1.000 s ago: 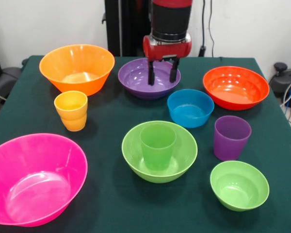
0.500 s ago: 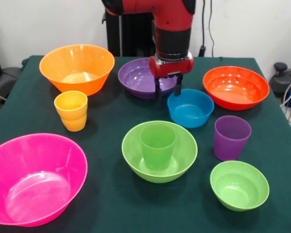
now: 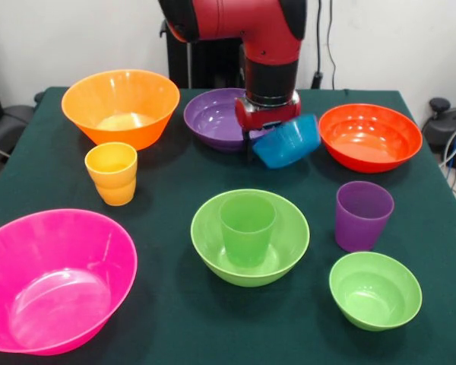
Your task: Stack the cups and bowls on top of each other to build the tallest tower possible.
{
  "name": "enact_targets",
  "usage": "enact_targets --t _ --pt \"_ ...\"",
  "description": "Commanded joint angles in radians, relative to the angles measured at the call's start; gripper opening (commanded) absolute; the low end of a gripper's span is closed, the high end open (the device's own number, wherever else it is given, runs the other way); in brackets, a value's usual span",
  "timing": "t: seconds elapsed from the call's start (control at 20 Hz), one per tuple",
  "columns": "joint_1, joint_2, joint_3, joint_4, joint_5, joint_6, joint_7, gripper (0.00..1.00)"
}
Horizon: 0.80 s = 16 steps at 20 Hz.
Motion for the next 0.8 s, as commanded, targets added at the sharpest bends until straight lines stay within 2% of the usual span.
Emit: enact_targets --t 0.05,0.25,0.3,0.5,0.8 --pt "0.023 0.147 -0.026 -0.167 -0.061 -0.113 0.083 1.00" --pt "0.020 0.134 -0.022 -0.156 -0.040 -0.104 0.087 1.00" --pt "0.021 0.131 -0.023 -0.148 -0.018 -0.089 0.096 0.00" --pt "0.031 0.125 -0.029 -0.144 0.002 -0.074 0.108 0.00" --pt "0.030 0.097 -0.014 -0.135 -0.005 -0.047 0.082 0.00"
